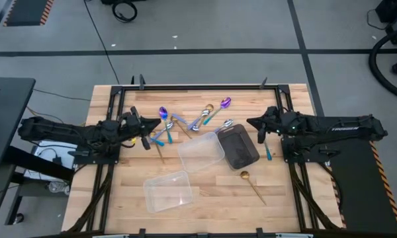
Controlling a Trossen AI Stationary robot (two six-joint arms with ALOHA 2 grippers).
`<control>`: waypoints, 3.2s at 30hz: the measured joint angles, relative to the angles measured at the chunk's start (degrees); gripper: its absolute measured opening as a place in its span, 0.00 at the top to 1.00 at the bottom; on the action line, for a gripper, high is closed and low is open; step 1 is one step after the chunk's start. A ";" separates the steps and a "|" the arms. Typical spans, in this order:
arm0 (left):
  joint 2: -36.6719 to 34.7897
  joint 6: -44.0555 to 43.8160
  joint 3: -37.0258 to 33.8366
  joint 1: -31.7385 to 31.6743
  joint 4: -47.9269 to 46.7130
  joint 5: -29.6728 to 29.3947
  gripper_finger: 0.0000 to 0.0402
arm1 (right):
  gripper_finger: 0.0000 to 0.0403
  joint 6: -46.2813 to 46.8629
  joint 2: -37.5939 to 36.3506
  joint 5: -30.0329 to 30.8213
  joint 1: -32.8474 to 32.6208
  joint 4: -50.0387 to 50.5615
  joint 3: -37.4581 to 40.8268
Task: Sort silverware by color (type)
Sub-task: Put the violet spoon into the black bin
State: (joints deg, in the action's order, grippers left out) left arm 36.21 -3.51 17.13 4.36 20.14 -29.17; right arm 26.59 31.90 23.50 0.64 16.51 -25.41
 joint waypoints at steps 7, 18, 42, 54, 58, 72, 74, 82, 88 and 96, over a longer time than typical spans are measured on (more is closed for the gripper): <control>-0.36 0.13 3.53 0.04 -5.73 0.89 0.66 | 0.97 4.74 7.55 2.80 -1.11 9.46 -6.86; -1.80 2.07 7.19 0.04 -15.90 0.93 0.64 | 0.85 21.58 20.05 5.29 -0.56 37.89 -18.81; -10.09 5.45 -3.52 0.00 -8.55 7.19 0.64 | 0.69 29.53 36.14 -11.20 10.98 50.07 -17.73; -10.74 5.26 -3.52 -0.07 -9.31 7.17 0.64 | 0.63 28.53 37.81 -13.56 15.86 41.92 -10.95; -10.74 5.29 -3.52 -0.07 -9.31 7.15 0.64 | 0.63 27.35 38.39 -15.22 17.49 38.01 -8.19; -10.74 6.12 -3.52 -0.07 -9.27 7.10 0.64 | 0.64 25.48 38.37 -15.60 19.41 32.65 -4.36; -10.74 6.14 -3.52 -0.07 -9.27 7.08 0.64 | 0.64 25.31 38.06 -15.88 19.29 32.30 -4.65; -10.74 6.32 -3.50 -0.07 -9.29 7.04 0.64 | 0.65 25.72 37.67 -16.40 17.61 32.09 -5.55; -10.74 6.29 -3.50 -0.07 -10.02 7.04 0.64 | 0.65 26.12 32.90 -16.83 16.37 33.88 -5.55; -10.74 5.66 -3.50 -0.07 -11.11 7.09 0.64 | 0.65 30.43 28.03 -8.86 11.29 31.55 -1.47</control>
State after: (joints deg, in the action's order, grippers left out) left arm 25.47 2.15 13.63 4.29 9.03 -22.08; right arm 57.02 59.92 14.63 11.92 48.06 -26.87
